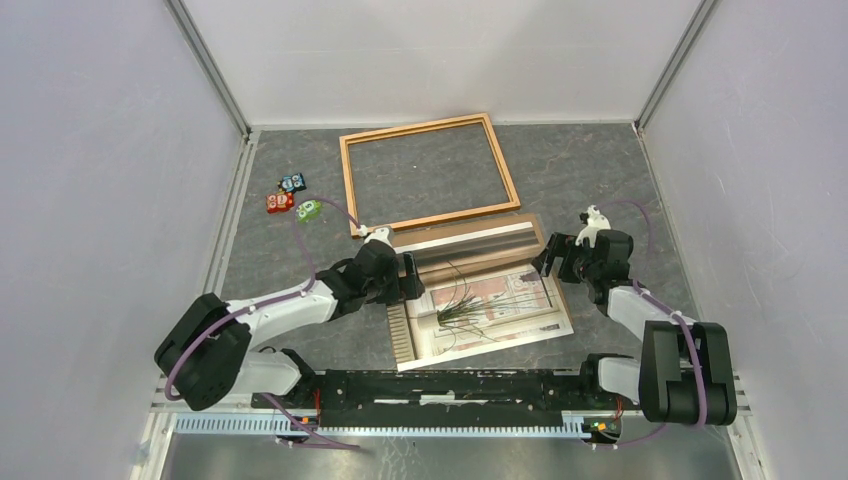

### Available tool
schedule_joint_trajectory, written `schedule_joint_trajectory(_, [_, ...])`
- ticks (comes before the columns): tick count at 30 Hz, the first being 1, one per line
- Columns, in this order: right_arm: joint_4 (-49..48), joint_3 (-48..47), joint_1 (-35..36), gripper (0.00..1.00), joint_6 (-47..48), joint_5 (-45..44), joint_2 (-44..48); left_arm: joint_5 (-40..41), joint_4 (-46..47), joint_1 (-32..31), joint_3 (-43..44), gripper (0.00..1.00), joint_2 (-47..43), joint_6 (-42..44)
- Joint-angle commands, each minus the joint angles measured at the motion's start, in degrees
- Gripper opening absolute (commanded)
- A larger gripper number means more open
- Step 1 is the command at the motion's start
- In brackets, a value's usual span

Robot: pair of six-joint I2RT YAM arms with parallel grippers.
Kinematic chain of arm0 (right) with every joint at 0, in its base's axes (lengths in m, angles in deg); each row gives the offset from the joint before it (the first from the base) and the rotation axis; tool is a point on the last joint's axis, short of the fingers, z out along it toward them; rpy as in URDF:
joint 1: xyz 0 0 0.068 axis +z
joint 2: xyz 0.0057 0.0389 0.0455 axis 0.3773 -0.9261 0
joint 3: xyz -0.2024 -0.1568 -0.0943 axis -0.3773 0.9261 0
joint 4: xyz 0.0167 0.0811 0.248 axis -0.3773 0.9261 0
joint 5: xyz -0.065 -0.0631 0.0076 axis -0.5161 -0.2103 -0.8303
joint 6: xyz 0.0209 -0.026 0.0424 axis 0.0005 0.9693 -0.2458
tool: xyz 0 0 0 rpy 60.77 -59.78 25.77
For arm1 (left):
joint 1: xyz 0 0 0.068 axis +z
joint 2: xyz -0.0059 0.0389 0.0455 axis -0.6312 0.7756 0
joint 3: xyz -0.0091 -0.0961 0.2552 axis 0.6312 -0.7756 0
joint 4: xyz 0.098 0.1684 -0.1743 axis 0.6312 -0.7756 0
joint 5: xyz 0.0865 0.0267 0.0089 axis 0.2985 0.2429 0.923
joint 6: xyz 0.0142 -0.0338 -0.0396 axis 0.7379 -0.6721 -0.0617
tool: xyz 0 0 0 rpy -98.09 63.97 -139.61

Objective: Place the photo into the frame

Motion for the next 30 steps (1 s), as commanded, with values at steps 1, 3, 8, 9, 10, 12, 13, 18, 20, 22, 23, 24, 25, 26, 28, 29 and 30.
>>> schedule_joint_trajectory(1, [-3.9, 0.2, -0.5, 0.95, -0.2, 3.9, -1.3, 2.2, 1.7, -0.2, -0.3, 1.00, 1.6, -1.6])
schedule_joint_trajectory(3, [-4.8, 0.6, -0.7, 0.94, -0.7, 5.5, -1.5, 2.1, 1.6, -0.2, -0.1, 1.00, 2.4, -1.7])
schedule_joint_trajectory(8, [-5.5, 0.4, -0.8, 0.92, -2.8, 10.6, 0.0, 2.3, 2.0, -0.2, -0.2, 1.00, 2.4, -1.7])
schedule_joint_trajectory(9, [-5.6, 0.4, -0.8, 0.92, -3.3, 11.4, 0.7, 2.4, 2.0, -0.2, -0.3, 1.00, 2.3, -1.8])
schedule_joint_trajectory(10, [-5.6, 0.5, -0.8, 0.91, -3.9, 12.1, 1.4, 2.4, 2.0, -0.2, -0.4, 1.00, 2.2, -1.8])
schedule_joint_trajectory(12, [-5.7, 0.7, -0.8, 0.91, -5.1, 13.3, 3.0, 2.6, 2.1, -0.2, -0.6, 1.00, 2.0, -1.9])
schedule_joint_trajectory(13, [-5.6, 0.7, -0.8, 0.91, -5.5, 13.8, 3.7, 2.7, 2.1, -0.2, -0.6, 1.00, 1.8, -2.0])
schedule_joint_trajectory(18, [-4.9, 0.7, -0.8, 0.90, -8.1, 16.9, 6.1, 4.9, 0.2, -0.2, -0.9, 1.00, -0.9, -2.0])
schedule_joint_trajectory(20, [-4.8, 0.9, -0.8, 0.90, -8.5, 18.1, 6.6, 6.2, -1.4, -0.2, -0.9, 1.00, -3.4, -1.7])
schedule_joint_trajectory(22, [-5.6, 1.4, -0.9, 0.90, -9.2, 19.7, 6.7, 8.3, -4.8, -0.2, -0.4, 1.00, -5.9, -1.2])
schedule_joint_trajectory(23, [-6.2, 1.7, -0.9, 0.89, -9.6, 20.8, 6.4, 9.3, -6.6, -0.2, -0.1, 1.00, -7.1, -0.7])
schedule_joint_trajectory(24, [-6.6, 1.8, -0.9, 0.89, -9.8, 22.1, 6.1, 10.4, -8.1, -0.1, -0.1, 1.00, -8.3, -0.4])
schedule_joint_trajectory(25, [-7.0, 2.0, -0.9, 0.89, -10.0, 23.1, 5.6, 11.3, -9.1, -0.1, -0.2, 1.00, -9.6, 0.0])
schedule_joint_trajectory(26, [-8.0, 2.4, -0.9, 0.88, -10.6, 23.9, 5.0, 11.8, -9.5, -0.1, -0.4, 1.00, -10.7, 0.1])
schedule_joint_trajectory(28, [-11.5, 4.0, -0.9, 0.86, -12.8, 26.0, 3.8, 12.0, -9.5, -0.1, -1.2, 1.00, -11.5, -0.3])
schedule_joint_trajectory(29, [-14.1, 4.8, -0.9, 0.85, -14.6, 27.1, 3.2, 11.9, -9.4, -0.1, -1.4, 1.00, -11.4, -0.6])
schedule_joint_trajectory(30, [-16.7, 5.9, -0.9, 0.83, -16.3, 28.5, 2.4, 11.8, -9.6, -0.1, -1.4, 1.00, -11.0, -0.9])
